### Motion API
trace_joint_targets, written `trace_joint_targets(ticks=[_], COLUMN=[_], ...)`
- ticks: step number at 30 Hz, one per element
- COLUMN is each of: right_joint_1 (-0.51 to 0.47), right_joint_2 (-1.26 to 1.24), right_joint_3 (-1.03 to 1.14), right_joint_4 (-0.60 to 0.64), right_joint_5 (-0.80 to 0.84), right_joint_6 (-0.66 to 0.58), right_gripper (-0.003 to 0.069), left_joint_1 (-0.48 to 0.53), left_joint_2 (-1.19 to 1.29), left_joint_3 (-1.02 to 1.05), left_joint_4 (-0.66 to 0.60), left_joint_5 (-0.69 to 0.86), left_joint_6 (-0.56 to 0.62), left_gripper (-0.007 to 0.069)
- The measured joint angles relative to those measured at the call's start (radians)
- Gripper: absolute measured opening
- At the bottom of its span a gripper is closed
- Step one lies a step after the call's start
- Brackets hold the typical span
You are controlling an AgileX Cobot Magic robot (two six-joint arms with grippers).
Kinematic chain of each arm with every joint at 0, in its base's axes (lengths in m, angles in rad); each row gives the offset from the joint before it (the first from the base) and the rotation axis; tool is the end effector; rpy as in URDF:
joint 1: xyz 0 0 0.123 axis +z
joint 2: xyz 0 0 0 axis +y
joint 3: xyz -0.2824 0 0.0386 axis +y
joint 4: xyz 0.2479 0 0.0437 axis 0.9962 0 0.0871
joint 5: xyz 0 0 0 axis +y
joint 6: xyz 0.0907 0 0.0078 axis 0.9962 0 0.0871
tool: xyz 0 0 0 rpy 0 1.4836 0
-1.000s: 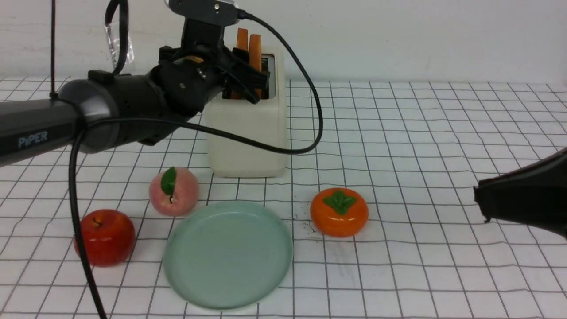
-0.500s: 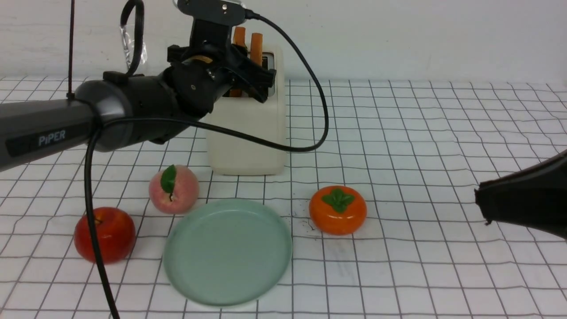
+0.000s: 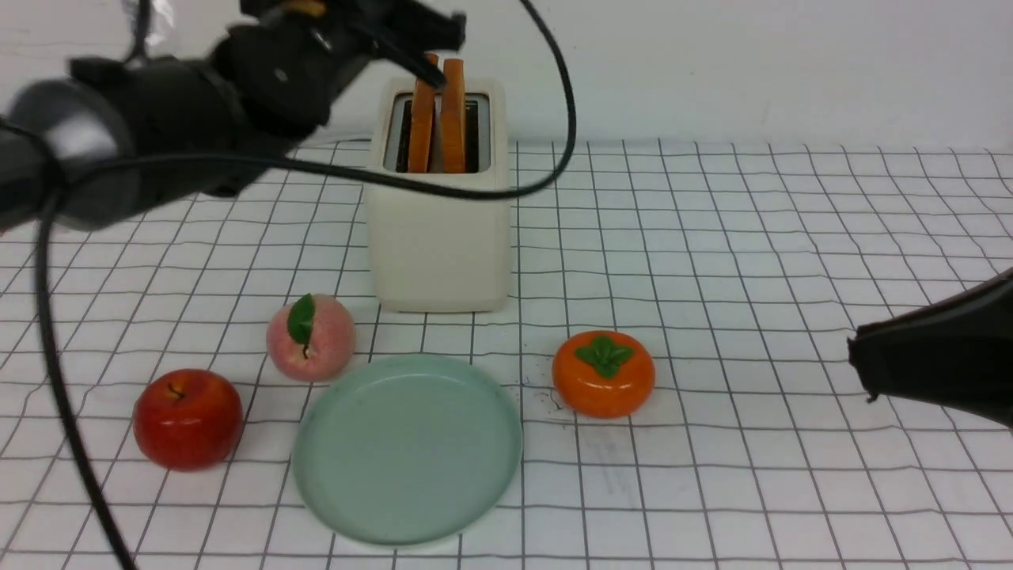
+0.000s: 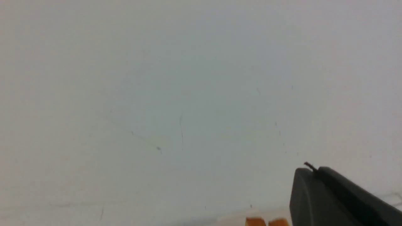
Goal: Take toasted bread from bread machine on white checkered table place on plate.
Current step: 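Reach for a toast slice standing in the toaster with the left gripper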
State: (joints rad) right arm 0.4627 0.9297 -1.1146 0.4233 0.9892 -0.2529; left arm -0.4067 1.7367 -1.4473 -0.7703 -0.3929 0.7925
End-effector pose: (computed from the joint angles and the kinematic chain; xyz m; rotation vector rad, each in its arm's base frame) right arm 0.1332 0.1014 0.4075 -0.7182 2.1568 0.6351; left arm 0.3973 -0.1448 0.3738 0.1295 1.4819 -0.0787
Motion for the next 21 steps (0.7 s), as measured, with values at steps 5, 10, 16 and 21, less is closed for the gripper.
trace_joint_targets(ticks=[5, 10, 16, 21], right_joint_1=[0.000, 0.000, 0.000, 0.000], right_joint_2=[0.000, 0.000, 0.000, 0.000], right_joint_3=[0.000, 0.000, 0.000, 0.000], right_joint_4=[0.000, -0.001, -0.019, -0.025], right_joint_5=[0.000, 0.009, 0.045, 0.040], right_joint_6=[0.000, 0.000, 0.000, 0.000], right_gripper=[0.0043, 0.0044, 0.0050, 0.0052], left_joint_1=[0.003, 0.066, 0.226, 0.293], left_joint_2=[-0.052, -0.048, -0.048, -0.047], left_joint_3=[0.000, 0.000, 0.001, -0.014], left_joint_4=[-0.035, -0.281, -0.353, -0.209], left_joint_5=[0.079, 0.457, 0.780, 0.932], left_joint_6=[0.004, 0.016, -0.095, -0.216], left_gripper=[-0.0013, -0.0013, -0.0013, -0.0013])
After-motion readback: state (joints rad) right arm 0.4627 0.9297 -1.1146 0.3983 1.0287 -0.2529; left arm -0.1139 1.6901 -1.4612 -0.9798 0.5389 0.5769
